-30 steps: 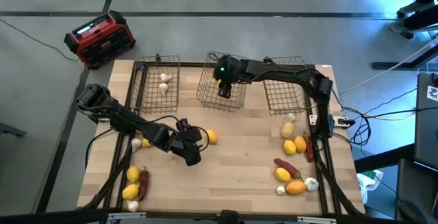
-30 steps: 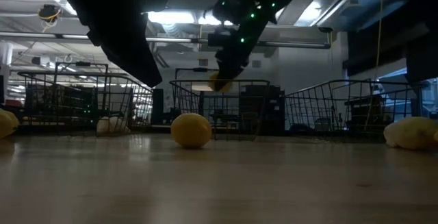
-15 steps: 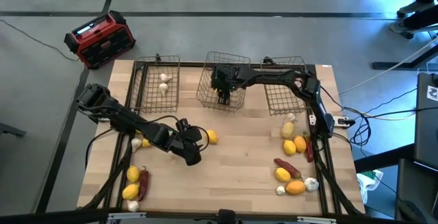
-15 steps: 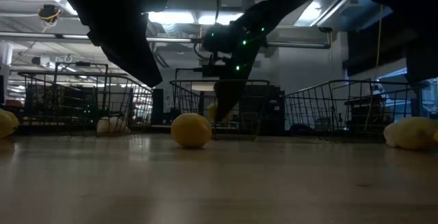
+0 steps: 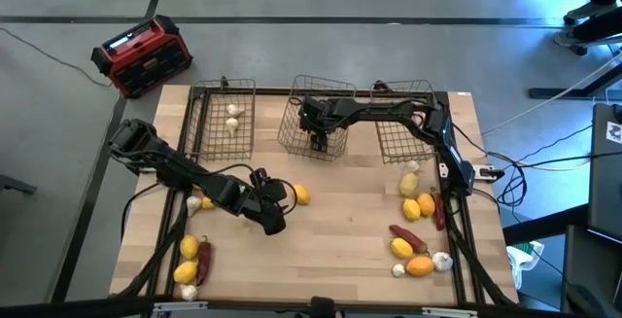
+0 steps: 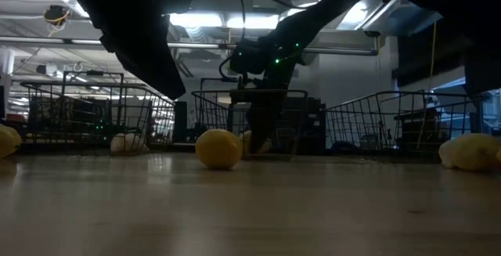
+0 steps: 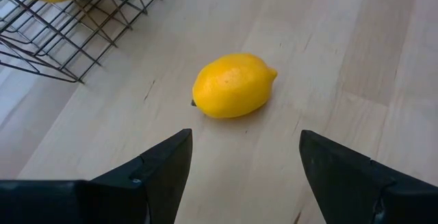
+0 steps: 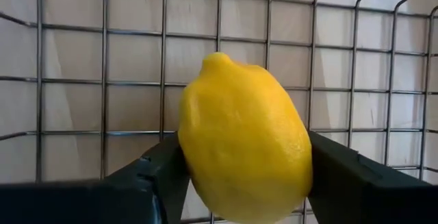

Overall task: Sort produce into baskets
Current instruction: Put the lemon into the middle wire basket

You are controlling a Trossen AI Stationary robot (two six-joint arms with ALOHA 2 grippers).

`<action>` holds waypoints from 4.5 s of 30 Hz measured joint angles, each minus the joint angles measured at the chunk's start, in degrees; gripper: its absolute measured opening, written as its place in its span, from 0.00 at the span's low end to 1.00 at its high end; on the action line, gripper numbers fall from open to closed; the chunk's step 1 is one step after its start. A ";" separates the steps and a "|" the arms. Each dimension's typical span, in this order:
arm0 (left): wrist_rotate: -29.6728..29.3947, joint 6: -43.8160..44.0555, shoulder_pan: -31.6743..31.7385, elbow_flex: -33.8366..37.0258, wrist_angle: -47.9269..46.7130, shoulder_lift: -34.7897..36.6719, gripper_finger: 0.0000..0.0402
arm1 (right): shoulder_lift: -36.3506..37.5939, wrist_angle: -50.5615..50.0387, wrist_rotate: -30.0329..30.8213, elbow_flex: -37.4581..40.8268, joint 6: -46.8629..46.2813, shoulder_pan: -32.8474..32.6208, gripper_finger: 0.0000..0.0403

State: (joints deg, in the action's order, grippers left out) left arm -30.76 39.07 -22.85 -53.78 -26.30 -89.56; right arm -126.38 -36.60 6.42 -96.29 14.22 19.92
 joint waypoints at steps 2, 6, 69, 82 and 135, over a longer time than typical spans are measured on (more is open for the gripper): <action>0.00 0.13 0.00 0.00 0.00 0.00 0.66 | 0.02 -0.04 0.02 0.00 0.00 0.00 0.63; 0.00 0.20 -0.02 0.00 0.00 0.00 0.66 | 0.02 0.07 0.00 0.00 0.00 0.00 0.68; -4.44 -0.37 0.87 16.76 12.78 18.34 0.66 | 26.09 27.69 8.78 27.45 -15.43 -28.52 0.70; -4.42 -0.42 0.87 16.76 11.74 18.29 0.66 | 22.40 29.79 4.50 27.41 -18.97 -28.55 0.70; -4.39 -0.24 0.87 16.76 11.98 18.27 0.66 | 9.22 39.54 2.99 27.17 -28.68 -27.41 0.54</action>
State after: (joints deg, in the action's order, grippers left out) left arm -35.16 38.83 -21.98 -37.01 -14.33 -71.29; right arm -117.16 2.94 9.41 -69.12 -14.46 -7.49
